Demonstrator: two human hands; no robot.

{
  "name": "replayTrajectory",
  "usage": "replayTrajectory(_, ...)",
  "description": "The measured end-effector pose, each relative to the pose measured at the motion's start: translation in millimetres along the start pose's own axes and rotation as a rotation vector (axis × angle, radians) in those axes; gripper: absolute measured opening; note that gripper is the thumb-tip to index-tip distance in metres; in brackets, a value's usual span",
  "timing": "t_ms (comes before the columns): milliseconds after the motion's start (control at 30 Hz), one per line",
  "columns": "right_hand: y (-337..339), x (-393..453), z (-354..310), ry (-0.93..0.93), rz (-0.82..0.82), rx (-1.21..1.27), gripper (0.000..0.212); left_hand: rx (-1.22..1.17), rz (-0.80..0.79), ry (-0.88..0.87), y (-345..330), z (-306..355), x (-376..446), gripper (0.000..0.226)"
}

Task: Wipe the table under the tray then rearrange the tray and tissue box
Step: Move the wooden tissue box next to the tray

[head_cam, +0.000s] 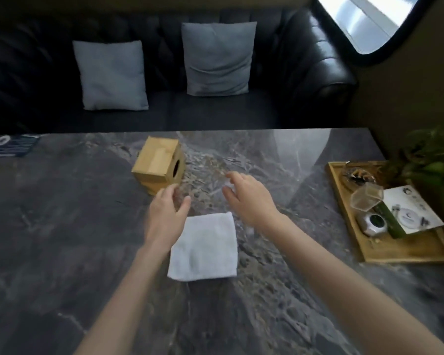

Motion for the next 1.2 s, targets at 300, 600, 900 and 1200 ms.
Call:
replayTrajectory(300, -37, 106, -33, -0.125, 0.007, 0.374, 0.046, 0.070, 0.115, 0.096, 23, -50, 67, 0.088)
replayTrajectory(600, -88, 166, -52, 0.067, -0.189, 0.088, 0.060, -0.091, 0.118, 0.285, 0, -94, 88, 0.124)
replayTrajectory(900, -100, 173, -48, -0.141, -0.311, 0.652, 0.063, -0.167, 0.195, 0.250, -7, -89, 90, 0.108)
replayTrajectory(1200, -89, 150, -40, -0.133, -0.234, 0.605, 0.054, -0.170, 0.186, 0.269, -3, -80, 77, 0.102)
Point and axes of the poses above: each hand's wrist, its own x-axis towards the middle knuckle, its own y-axis out of the back of the hand, z = x × y, the point moved 4 cm from there along x, towards the middle knuckle, and after that the axes turned 11 degrees about -x, right-handed, at the moved point
